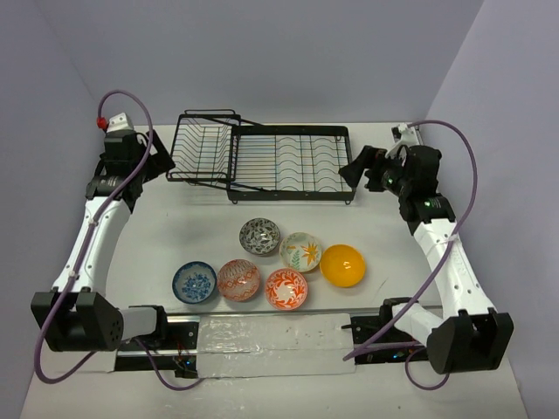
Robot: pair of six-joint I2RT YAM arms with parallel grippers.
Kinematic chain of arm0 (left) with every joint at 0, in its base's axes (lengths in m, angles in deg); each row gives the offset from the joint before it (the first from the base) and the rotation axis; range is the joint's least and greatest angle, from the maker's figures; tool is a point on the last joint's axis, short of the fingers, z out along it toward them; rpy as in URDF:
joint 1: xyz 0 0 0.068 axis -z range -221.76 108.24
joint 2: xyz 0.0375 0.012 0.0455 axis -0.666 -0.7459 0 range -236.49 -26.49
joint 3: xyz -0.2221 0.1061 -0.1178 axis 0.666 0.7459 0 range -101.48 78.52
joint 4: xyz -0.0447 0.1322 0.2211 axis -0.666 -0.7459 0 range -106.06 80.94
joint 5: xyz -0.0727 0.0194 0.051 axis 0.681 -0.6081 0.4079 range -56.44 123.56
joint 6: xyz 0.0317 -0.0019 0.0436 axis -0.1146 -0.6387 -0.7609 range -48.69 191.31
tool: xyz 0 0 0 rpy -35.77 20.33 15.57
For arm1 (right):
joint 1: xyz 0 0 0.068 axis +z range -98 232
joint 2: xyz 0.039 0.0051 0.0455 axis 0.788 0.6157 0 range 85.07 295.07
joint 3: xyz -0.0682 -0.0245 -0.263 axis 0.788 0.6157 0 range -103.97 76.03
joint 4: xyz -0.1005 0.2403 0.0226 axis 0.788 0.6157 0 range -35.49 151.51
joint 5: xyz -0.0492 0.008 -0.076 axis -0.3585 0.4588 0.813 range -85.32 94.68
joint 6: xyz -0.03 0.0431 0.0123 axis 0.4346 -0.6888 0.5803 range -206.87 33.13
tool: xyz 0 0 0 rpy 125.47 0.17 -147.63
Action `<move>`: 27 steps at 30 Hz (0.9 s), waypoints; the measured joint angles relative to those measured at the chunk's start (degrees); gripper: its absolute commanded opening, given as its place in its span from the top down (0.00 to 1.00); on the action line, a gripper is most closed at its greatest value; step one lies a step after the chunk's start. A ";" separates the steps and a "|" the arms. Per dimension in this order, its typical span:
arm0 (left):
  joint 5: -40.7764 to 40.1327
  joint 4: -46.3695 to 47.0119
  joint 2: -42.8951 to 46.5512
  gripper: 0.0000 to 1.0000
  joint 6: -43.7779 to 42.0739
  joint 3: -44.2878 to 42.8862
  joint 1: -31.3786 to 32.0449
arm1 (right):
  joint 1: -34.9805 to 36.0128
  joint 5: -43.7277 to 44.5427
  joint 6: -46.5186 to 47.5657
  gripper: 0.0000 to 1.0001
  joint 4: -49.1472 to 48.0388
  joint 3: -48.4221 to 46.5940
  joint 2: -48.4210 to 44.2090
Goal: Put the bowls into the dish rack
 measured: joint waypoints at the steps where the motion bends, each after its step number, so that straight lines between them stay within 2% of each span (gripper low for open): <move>1: 0.15 0.07 0.63 0.01 0.11 0.00 0.00 | 0.00 -0.33 -0.15 0.00 1.20 0.55 -1.05; 5: 1.07 -0.02 1.64 0.01 1.11 0.00 0.00 | 1.25 2.51 2.38 0.00 7.98 -3.65 -1.11; 10: 2.78 -0.92 2.10 0.01 1.68 0.00 0.07 | 2.27 2.89 2.38 0.00 8.68 -2.45 -2.05; 17: 7.34 -0.81 4.52 0.01 1.99 0.98 0.26 | 2.49 1.14 2.47 0.11 11.30 -1.64 -2.21; 20: 9.03 -1.11 4.76 0.01 1.99 2.27 0.28 | 3.41 1.25 2.86 0.11 14.27 -3.10 -2.21; 23: 9.29 -1.55 4.79 0.01 1.99 3.63 0.33 | 6.51 1.62 3.28 0.12 16.20 -5.62 -2.21; 25: 8.92 -2.23 4.85 0.01 2.10 4.35 0.33 | 10.05 1.77 3.52 0.20 16.81 -7.17 -2.01; 27: 7.72 -3.17 5.01 0.01 2.91 4.81 0.35 | 14.29 1.49 3.67 0.22 17.62 -8.96 -1.01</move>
